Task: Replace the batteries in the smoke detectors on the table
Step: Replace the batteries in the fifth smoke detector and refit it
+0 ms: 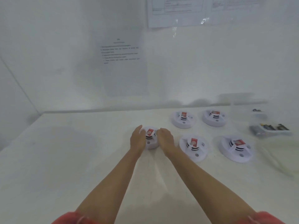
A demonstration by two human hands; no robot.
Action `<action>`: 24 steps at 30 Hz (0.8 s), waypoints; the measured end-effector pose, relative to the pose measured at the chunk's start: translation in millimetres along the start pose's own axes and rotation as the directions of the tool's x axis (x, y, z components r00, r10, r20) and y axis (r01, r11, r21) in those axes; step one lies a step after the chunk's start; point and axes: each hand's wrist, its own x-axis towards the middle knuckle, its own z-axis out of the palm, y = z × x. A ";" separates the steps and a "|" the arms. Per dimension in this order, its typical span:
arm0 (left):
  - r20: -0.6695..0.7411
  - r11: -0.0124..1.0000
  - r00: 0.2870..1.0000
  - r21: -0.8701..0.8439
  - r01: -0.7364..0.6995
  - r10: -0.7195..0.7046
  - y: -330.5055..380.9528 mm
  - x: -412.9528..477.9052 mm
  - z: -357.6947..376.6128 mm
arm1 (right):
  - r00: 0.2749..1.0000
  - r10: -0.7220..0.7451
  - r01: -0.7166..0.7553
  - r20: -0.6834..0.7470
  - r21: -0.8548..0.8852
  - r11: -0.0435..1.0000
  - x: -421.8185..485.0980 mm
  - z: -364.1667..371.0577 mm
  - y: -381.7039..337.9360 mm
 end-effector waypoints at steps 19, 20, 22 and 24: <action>0.332 0.957 0.903 -0.197 -0.215 0.271 95.8 -0.4 55.5 | 0.981 -0.180 0.187 -0.070 0.582 0.792 -7.5 -121.9 -56.3; 0.348 0.950 0.896 -0.236 -0.203 0.277 102.3 -0.2 67.9 | 0.975 -0.204 0.217 -0.090 0.592 0.776 -5.0 -137.7 -54.5; 0.382 0.938 0.891 -0.325 -0.119 0.245 118.1 -6.4 93.3 | 0.957 -0.274 0.277 -0.099 0.601 0.750 -3.4 -172.4 -48.6; 0.446 0.920 0.871 -0.391 -0.018 0.206 132.0 -16.6 120.8 | 0.921 -0.380 0.371 -0.079 0.471 0.800 1.1 -209.0 -37.2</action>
